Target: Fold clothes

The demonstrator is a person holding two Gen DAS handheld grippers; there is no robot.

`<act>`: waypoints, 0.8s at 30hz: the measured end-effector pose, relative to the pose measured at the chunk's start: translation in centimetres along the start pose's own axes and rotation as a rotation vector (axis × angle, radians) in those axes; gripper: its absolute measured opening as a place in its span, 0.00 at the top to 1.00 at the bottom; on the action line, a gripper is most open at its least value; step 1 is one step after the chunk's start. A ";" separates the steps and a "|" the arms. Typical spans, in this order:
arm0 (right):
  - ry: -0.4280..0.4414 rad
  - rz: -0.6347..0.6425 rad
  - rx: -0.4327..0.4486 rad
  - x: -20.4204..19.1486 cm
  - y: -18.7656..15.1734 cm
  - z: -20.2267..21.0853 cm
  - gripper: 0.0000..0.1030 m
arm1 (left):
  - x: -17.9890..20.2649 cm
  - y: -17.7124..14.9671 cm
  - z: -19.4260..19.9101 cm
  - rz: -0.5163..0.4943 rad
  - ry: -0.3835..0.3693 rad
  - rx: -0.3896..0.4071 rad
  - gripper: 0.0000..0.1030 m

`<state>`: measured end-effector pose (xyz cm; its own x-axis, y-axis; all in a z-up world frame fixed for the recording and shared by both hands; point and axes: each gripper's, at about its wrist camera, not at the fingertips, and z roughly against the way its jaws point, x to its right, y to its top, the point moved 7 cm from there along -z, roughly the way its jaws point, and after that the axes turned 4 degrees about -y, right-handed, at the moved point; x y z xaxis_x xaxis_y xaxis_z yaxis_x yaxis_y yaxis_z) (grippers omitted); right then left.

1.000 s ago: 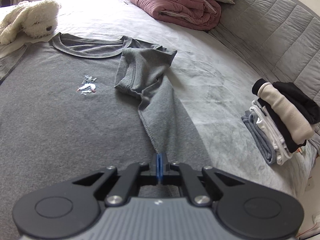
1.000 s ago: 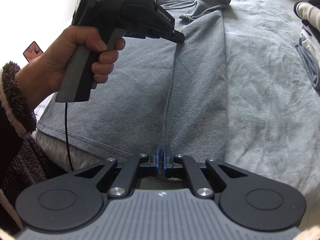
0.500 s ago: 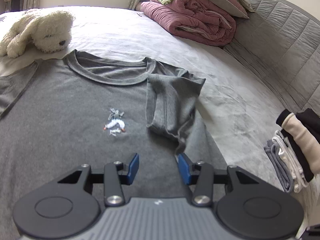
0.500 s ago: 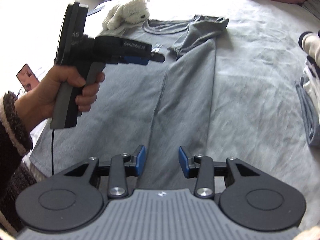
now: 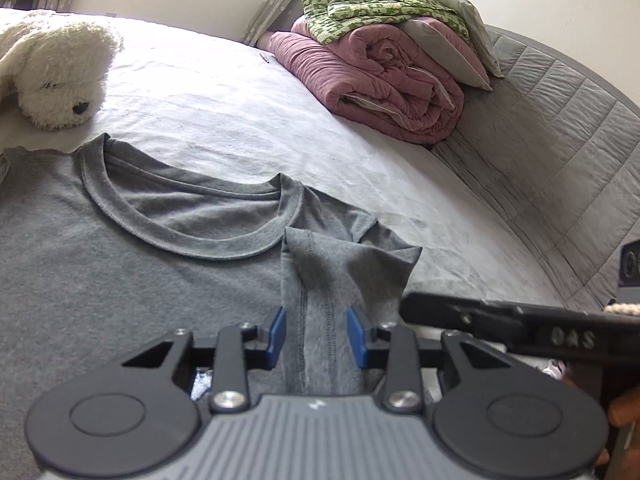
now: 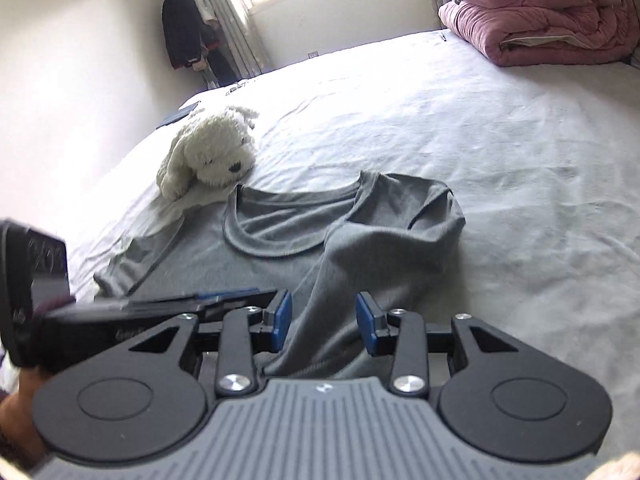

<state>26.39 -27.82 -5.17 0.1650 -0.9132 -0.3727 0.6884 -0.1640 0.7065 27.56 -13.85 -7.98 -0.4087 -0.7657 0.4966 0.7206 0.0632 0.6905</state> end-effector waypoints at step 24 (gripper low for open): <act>0.067 -0.201 0.036 5.2 0.2 -3.8 0.77 | 0.2 -0.9 -2.4 -0.054 0.021 0.007 0.71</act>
